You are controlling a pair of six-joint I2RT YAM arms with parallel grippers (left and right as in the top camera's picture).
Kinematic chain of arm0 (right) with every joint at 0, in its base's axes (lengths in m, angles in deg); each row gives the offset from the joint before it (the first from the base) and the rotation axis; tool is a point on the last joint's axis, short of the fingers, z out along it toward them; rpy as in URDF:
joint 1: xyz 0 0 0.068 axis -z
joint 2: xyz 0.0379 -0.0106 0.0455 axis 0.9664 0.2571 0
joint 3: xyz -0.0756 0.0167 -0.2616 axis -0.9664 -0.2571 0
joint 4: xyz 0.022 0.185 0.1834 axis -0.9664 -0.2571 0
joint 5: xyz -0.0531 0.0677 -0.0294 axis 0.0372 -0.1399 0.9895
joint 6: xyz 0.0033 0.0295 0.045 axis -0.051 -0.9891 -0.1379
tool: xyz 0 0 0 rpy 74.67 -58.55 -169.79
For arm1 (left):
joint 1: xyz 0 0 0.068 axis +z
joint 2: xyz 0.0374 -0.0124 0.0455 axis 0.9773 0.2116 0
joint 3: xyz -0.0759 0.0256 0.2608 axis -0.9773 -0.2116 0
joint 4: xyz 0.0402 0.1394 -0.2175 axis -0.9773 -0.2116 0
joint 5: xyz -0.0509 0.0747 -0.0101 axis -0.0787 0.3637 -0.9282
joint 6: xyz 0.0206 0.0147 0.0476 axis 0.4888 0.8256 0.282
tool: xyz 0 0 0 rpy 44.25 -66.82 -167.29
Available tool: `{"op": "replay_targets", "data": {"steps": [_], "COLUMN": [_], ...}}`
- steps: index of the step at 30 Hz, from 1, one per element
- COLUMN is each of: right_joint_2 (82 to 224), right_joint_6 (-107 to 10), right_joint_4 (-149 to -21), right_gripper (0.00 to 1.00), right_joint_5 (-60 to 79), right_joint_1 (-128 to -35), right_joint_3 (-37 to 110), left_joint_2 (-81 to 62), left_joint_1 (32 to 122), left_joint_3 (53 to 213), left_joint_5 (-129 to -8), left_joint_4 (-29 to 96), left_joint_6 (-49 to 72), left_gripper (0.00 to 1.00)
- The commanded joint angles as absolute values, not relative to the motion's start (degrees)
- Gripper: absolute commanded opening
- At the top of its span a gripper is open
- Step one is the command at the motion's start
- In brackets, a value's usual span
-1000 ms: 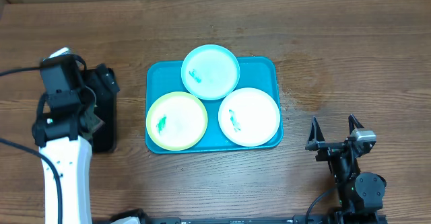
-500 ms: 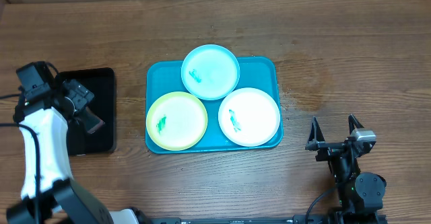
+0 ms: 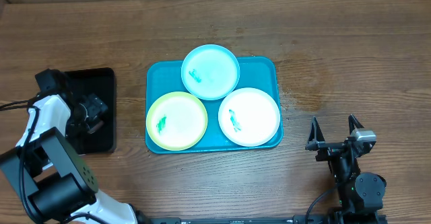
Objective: Clean dirty plates on tray and stack at the side
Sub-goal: 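Lower the left gripper and grasp the green-orange sponge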
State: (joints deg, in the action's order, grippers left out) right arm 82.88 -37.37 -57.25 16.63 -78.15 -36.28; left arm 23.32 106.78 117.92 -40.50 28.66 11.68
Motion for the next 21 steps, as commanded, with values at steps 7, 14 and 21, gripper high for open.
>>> {"op": "replay_targets", "data": {"steps": [7,14,21], "right_joint_2": [82.44,82.44,82.44], "right_joint_6": [-37.61,-37.61,-37.61], "right_joint_4": [-56.9,-56.9,-56.9], "right_gripper": [1.0,1.0,1.0], "right_joint_5": [17.2,17.2,17.2], "right_joint_1": [-78.42,-78.42,-78.42], "right_joint_3": [-36.89,-36.89,-36.89], "left_joint_2": [26.53,27.98,28.09], "left_joint_1": [106.8,106.75,106.75], "left_joint_3": [118.86,118.77,118.77], "left_joint_5": [-38.84,-38.84,-38.81], "left_joint_4": [28.42,28.42,28.75], "left_joint_6": [15.37,15.96,16.16], "left_gripper": [0.63,0.41,0.04]}}
